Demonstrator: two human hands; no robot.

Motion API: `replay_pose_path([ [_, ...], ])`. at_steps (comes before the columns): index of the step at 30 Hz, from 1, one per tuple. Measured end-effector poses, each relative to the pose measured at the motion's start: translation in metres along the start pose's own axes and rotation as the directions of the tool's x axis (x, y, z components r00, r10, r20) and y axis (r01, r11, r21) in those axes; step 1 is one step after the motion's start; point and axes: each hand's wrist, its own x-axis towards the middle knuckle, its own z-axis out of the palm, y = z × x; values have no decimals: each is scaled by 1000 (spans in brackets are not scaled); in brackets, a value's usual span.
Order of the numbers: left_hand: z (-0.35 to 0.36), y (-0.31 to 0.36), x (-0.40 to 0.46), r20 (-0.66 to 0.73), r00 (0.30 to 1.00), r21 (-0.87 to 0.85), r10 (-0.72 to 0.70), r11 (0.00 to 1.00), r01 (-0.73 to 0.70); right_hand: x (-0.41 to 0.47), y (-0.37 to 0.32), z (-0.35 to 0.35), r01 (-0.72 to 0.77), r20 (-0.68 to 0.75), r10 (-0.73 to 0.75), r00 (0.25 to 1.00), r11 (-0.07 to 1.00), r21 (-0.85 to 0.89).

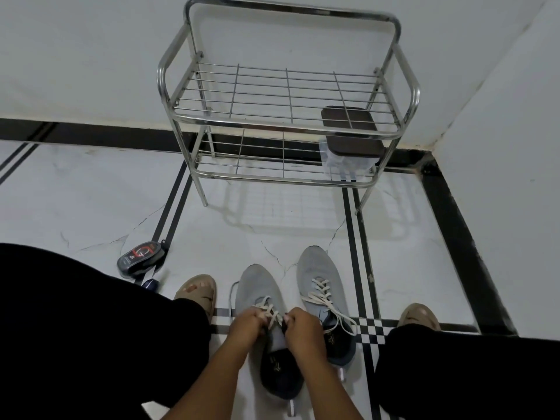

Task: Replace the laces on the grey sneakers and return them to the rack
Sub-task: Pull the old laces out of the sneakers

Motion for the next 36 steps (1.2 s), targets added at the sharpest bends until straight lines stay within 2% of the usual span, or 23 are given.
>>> replay_pose_path([
  [2, -15, 2, 3, -59, 992, -374, -107, 924, 78, -1, 6, -2, -102, -4, 102, 995, 994, 44],
  [4, -30, 8, 9, -232, 956, -621, -178, 784, -4, -1, 14, -7, -182, 20, 181, 983, 979, 96],
  [6, -34, 6, 6, -431, 895, -406, -113, 910, -81, 1, 16, -12, -180, 81, 172, 982, 977, 113],
  [7, -32, 3, 3, -526, 851, -130, -5, 989, -74, 1, 14, -13, -155, 98, 143, 985, 980, 122],
  [8, -28, 3, -3, -587, 796, 161, 149, 985, -66, 1, 10, -15, -118, 110, 104, 989, 984, 135],
  [10, -11, 5, -16, -503, 768, 566, 397, 823, -54, 4, 1, -16, 21, 65, -29, 997, 992, 121],
  [11, -2, 3, -18, -404, 811, 659, 423, 750, -62, 5, -4, -16, 83, 50, -88, 995, 992, 99],
  [13, 11, -1, -20, -236, 900, 690, 365, 715, -109, 3, -6, -12, 170, 77, -171, 982, 985, 13],
  [15, 15, -1, -19, -180, 913, 677, 367, 720, -156, 3, -1, -2, 280, 128, -261, 957, 947, -158],
  [17, 11, -2, -19, -201, 902, 676, 382, 720, -155, 1, 6, 9, 341, 148, -318, 937, 924, -175],
  [20, 4, -10, -15, -260, 920, 575, 293, 813, -96, -4, 10, -10, 46, 17, -51, 999, 980, 194],
  [21, 1, -12, -14, -271, 926, 533, 264, 842, -84, -7, 14, -15, -65, 4, 69, 998, 910, 409],
  [22, -2, -14, -12, -266, 933, 503, 244, 861, -82, -4, 12, -18, -230, 65, 244, 968, 748, 622],
  [23, -3, -14, -11, -252, 940, 486, 228, 870, -81, 2, 2, -22, -316, 104, 333, 937, 682, 659],
  [24, -4, -13, -10, -239, 947, 477, 215, 875, -79, 7, 0, -22, -307, 92, 318, 944, 739, 600],
  [26, -4, -12, -9, -227, 951, 460, 209, 884, -84, 12, 2, -13, -34, -26, 39, 999, 983, 182],
  [28, -3, -11, -9, -216, 951, 445, 222, 889, -107, 3, -7, -5, 201, 28, -199, 980, 977, -78],
  [31, -3, -13, -8, -202, 950, 400, 237, 906, -141, -8, -13, 11, 292, 74, -283, 956, 933, -210],
  [32, -3, -13, -8, -202, 951, 385, 236, 912, -144, -10, -13, 14, 256, 68, -248, 966, 952, -167],
  [33, -4, -14, -8, -202, 951, 366, 233, 919, -147, -9, -15, 12, 112, 58, -113, 992, 993, 26],
  [34, -4, -14, -8, -200, 952, 348, 230, 925, -151, -6, -20, 7, -104, 56, 90, 994, 933, 344],
  [35, -4, -15, -7, -196, 954, 335, 226, 930, -152, -3, -27, -5, -296, 110, 292, 950, 731, 615],
  [36, -4, -16, -7, -194, 955, 328, 223, 933, -151, -2, -32, -20, -407, 248, 381, 891, 423, 810],
])
